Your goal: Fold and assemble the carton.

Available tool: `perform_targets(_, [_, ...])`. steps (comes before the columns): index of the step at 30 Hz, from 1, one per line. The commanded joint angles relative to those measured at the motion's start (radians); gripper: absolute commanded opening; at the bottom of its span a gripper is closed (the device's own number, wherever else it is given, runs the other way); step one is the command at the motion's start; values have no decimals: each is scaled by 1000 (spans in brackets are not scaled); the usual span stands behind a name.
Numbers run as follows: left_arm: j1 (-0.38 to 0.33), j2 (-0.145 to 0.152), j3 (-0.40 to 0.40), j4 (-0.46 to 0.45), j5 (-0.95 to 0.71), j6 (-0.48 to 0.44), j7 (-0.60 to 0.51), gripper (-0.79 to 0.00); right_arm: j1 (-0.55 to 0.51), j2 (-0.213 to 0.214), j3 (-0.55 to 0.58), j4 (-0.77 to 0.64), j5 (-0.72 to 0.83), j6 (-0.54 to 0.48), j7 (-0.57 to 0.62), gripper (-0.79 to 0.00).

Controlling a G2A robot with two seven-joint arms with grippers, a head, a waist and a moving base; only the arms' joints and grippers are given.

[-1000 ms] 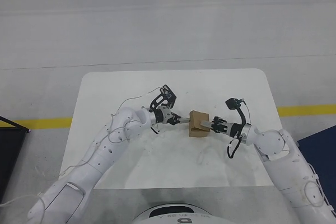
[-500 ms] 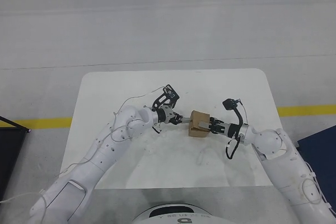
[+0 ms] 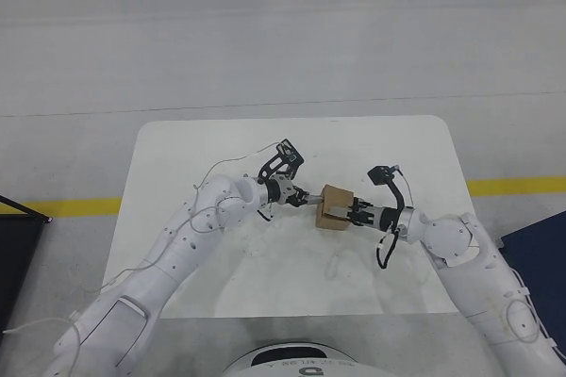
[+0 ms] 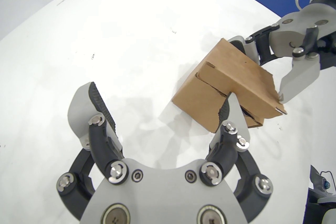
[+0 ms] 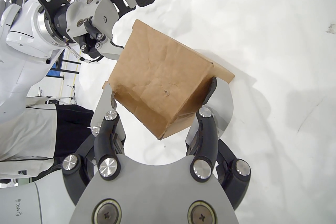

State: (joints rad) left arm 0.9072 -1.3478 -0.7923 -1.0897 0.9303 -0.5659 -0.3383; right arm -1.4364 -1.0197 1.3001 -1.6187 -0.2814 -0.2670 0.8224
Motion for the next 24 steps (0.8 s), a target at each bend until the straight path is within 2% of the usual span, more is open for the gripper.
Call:
perform_targets(1, [-2,-1,0,4,1,0,0,0,1,0,-4,-1,-4,1,0,-166])
perform_targets(15, [4,-3,-5,10,17,11,-2,0,0,4,-8,1,-21,15,-10,-182])
perform_targets(24, [19,-1,-18,4,14,23,-3,0,0,6,-11,2,-28,21,-9,-271])
